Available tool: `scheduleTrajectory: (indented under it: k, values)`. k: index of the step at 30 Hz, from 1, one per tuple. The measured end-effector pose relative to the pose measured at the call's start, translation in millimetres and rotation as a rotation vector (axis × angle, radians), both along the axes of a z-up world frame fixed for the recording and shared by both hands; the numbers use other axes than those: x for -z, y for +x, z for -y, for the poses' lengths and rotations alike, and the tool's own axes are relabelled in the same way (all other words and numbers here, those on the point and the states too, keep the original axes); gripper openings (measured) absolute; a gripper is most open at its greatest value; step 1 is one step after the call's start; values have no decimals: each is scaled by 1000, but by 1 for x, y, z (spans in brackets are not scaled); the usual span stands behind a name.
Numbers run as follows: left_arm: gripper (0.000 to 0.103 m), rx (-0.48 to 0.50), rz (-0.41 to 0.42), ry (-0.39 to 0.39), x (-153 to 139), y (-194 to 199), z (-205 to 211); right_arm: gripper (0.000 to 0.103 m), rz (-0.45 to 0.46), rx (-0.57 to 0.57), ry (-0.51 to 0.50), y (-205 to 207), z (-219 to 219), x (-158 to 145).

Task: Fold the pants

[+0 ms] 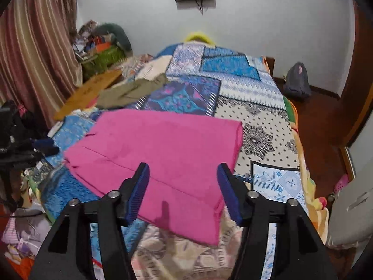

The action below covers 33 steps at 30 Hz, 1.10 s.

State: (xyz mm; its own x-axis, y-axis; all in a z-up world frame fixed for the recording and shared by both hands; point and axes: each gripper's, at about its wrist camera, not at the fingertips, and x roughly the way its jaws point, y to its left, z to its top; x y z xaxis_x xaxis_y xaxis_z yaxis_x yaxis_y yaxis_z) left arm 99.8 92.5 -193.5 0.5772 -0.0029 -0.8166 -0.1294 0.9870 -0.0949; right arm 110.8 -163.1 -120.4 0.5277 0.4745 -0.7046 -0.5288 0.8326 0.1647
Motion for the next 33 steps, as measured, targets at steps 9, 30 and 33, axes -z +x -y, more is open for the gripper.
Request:
scheduleTrajectory:
  k: [9, 30, 33]
  values:
    - [63, 34, -99, -239, 32, -7, 15, 58, 10, 8, -54, -3, -21, 30]
    - [75, -68, -28, -540, 35, 34, 3, 58, -94, -12, -28, 3, -18, 67]
    - [75, -85, -27, -538, 37, 41, 0, 58, -97, -11, -21, 3, -18, 67]
